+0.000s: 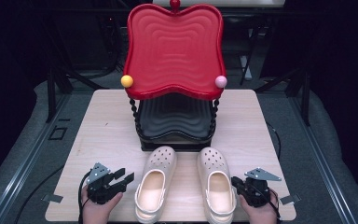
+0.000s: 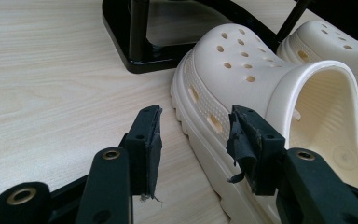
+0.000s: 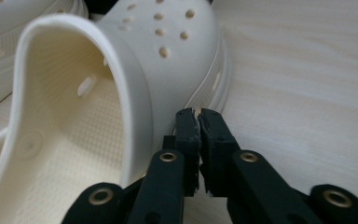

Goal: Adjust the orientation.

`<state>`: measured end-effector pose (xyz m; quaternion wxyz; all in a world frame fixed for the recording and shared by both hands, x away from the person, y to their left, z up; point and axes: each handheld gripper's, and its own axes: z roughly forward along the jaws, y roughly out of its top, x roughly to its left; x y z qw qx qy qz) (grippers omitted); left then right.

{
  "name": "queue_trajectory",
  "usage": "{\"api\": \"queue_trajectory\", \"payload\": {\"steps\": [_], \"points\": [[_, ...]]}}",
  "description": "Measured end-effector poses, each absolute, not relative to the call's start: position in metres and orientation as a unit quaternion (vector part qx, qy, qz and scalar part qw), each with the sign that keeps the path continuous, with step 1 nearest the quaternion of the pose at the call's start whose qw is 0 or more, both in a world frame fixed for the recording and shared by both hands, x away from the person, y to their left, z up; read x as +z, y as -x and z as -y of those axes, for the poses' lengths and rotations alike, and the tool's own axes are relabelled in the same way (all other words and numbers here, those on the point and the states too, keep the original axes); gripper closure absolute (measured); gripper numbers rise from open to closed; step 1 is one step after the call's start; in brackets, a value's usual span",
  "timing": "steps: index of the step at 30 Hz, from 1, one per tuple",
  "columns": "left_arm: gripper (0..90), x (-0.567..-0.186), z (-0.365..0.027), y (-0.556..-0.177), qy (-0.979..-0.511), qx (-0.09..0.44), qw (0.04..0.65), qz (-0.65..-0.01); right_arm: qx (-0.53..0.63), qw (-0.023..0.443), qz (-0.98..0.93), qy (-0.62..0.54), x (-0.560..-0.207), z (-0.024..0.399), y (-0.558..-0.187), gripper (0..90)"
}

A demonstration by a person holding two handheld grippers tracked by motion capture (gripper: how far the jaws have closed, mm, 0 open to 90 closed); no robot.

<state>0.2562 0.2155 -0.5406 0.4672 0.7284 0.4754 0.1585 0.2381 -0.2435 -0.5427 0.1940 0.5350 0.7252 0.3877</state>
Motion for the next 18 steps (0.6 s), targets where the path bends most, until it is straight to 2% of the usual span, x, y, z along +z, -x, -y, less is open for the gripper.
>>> {"api": "queue_trajectory", "payload": {"steps": [5, 10, 14, 18], "points": [[53.9, -0.541, -0.214, -0.256, -0.729, 0.158, 0.468, -0.473, 0.431, 0.218, -0.704, -0.520, -0.520, 0.243, -0.223, 68.9], [53.8, -0.540, -0.211, -0.254, -0.729, 0.158, 0.473, -0.469, 0.447, 0.219, -0.711, -0.497, -0.516, 0.230, -0.215, 63.3], [53.0, -0.539, -0.209, -0.251, -0.731, 0.151, 0.481, -0.461, 0.410, 0.209, -0.737, -0.495, -0.526, 0.221, -0.219, 64.5], [52.7, -0.538, -0.205, -0.249, -0.732, 0.147, 0.485, -0.456, 0.380, 0.237, -0.739, -0.503, -0.528, 0.215, -0.222, 78.5]]}}
